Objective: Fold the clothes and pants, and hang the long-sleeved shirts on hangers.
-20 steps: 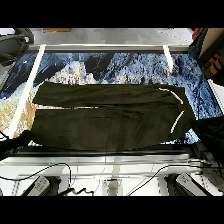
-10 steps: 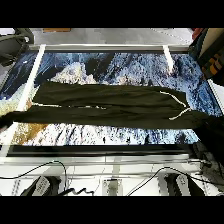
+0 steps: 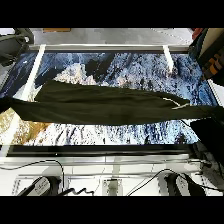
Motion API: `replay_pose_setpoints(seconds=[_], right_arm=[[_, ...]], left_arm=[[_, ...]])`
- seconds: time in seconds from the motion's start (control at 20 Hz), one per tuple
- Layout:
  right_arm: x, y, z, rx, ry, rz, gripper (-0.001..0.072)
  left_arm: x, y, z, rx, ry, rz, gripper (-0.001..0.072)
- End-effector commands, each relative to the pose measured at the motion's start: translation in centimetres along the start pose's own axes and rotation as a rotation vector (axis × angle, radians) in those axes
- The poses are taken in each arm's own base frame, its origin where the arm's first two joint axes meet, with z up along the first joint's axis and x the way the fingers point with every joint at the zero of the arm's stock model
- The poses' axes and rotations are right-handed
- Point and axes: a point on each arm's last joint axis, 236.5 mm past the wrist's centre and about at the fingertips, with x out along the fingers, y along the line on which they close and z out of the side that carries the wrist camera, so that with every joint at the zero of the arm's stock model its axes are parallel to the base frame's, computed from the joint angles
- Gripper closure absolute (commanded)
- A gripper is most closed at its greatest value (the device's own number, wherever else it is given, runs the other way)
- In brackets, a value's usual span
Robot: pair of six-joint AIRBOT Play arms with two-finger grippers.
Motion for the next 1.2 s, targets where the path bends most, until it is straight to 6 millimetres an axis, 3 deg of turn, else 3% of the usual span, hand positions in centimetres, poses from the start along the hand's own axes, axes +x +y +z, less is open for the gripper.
replay_pose_setpoints(seconds=[0.0, 0.1, 0.25, 0.35, 0.6, 0.75, 0.95, 1.0, 1.05, 1.1, 1.15], right_arm=[[5.1, 3.1, 2.4, 0.110, -0.083, 0.048, 0.0676], [8.4, 3.3, 3.7, 0.215, -0.143, 0.047, 0.0677], [13.8, 3.1, 3.2, 0.305, -0.113, 0.030, 0.0677], [16.2, 3.5, 3.4, 0.320, -0.082, 0.030, 0.0677], [18.1, 5.2, 7.9, 0.337, -0.183, 0.074, 0.0676], [19.6, 5.9, 8.5, 0.352, -0.189, 0.089, 0.0676], [20.8, 5.2, 10.1, 0.380, -0.269, 0.083, 0.0675], [20.9, 4.9, 10.5, 0.377, -0.293, 0.078, 0.0552], [20.8, 4.8, 10.7, 0.371, -0.301, 0.076, 0.0191], [20.5, 4.9, 10.8, 0.341, -0.304, 0.072, 0.0019], [20.1, 5.1, 11.0, 0.313, -0.305, 0.070, 0.0033]], left_arm=[[5.1, -5.6, 1.2, -0.081, 0.013, -0.090, 0.0694], [7.9, -7.4, 1.8, -0.067, 0.022, -0.119, 0.0694], [11.6, -8.6, 1.5, -0.156, 0.051, -0.134, 0.0695], [13.0, -9.0, 1.3, -0.157, 0.047, -0.134, 0.0694], [14.1, -9.4, 3.0, -0.160, -0.081, -0.112, 0.0693], [14.5, -10.7, 3.6, -0.149, -0.142, -0.116, 0.0693], [14.9, -10.7, 4.6, -0.148, -0.216, -0.101, 0.0675], [14.8, -10.7, 4.9, -0.148, -0.230, -0.099, 0.0520], [14.5, -10.8, 5.4, -0.146, -0.243, -0.101, 0.0086], [14.2, -11.0, 5.8, -0.140, -0.253, -0.104, -0.0008], [13.5, -11.4, 6.2, -0.139, -0.247, -0.116, -0.0010]])
